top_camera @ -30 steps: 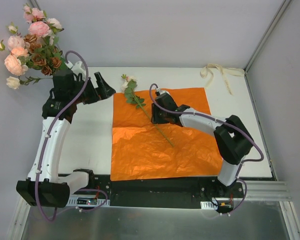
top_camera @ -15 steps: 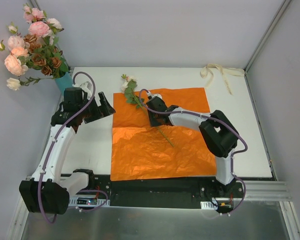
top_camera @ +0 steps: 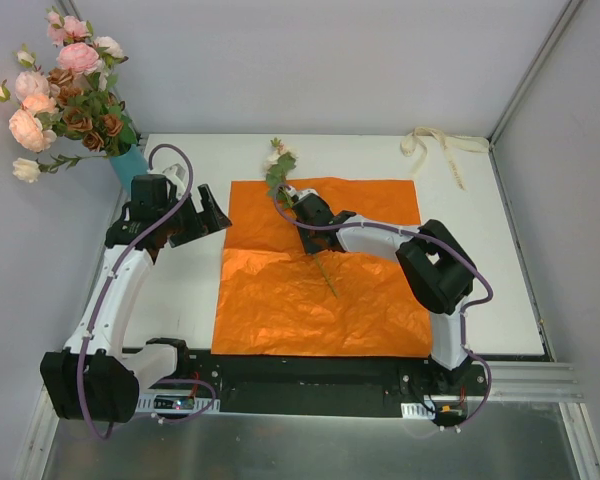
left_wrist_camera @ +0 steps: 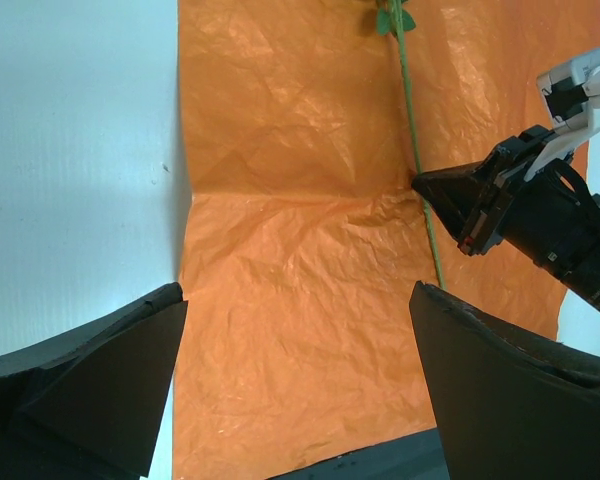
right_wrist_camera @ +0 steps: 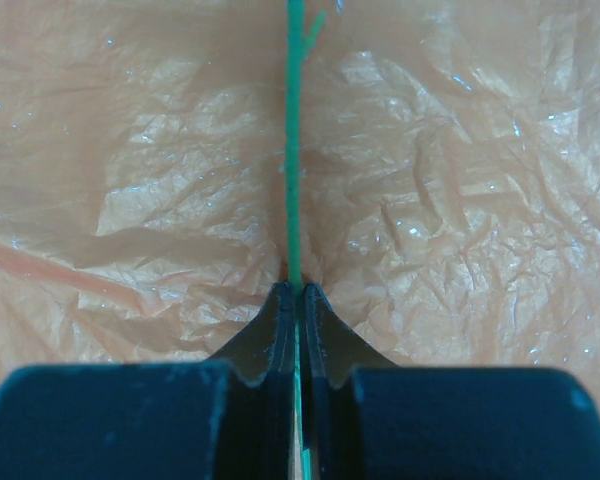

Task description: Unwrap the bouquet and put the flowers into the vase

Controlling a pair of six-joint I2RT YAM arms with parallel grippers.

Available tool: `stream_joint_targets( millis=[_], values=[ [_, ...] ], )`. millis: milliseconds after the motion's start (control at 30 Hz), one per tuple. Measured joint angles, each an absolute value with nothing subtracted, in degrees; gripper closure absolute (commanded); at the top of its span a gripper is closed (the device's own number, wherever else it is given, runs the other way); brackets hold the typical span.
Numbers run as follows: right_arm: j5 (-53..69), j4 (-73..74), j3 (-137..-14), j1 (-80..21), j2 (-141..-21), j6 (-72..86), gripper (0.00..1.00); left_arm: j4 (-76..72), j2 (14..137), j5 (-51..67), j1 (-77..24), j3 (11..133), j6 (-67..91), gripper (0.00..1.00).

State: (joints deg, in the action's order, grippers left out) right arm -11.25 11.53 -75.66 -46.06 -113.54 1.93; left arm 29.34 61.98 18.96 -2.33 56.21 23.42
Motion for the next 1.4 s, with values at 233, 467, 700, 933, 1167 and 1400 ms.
stream_joint_targets(
  millis=[233, 467, 700, 933, 1167, 1400],
  values=[
    [-9.96, 9.98, -75.37, -45.98, -113.27, -0.30, 1.00, 29.17, 66.15, 21.85, -2.33, 56.97, 25.76, 0.11],
    [-6.74, 5.69, -70.67, -45.98, -106.41, 0.95, 1.00, 24.60, 72.71, 27.44, -2.72, 58.04, 32.67, 0.15],
    [-2.07, -1.17, -64.69, -46.02, -97.34, 6.74, 1.00, 12.08, 77.78, 30.50, -6.83, 56.47, 40.23, 0.19],
    [1.28, -5.89, -59.53, -46.94, -92.31, 12.23, 1.00, 0.27, 84.14, 31.00, -12.80, 54.04, 46.17, 0.26],
    [2.17, -8.19, -57.39, -48.80, -91.83, 14.83, 1.00, -2.15, 86.17, 25.98, -15.14, 48.90, 53.08, 0.26],
    [2.46, -9.32, -55.86, -49.98, -91.92, 16.91, 1.00, -4.80, 86.21, 20.34, -17.78, 41.63, 60.69, 0.54]
  ],
)
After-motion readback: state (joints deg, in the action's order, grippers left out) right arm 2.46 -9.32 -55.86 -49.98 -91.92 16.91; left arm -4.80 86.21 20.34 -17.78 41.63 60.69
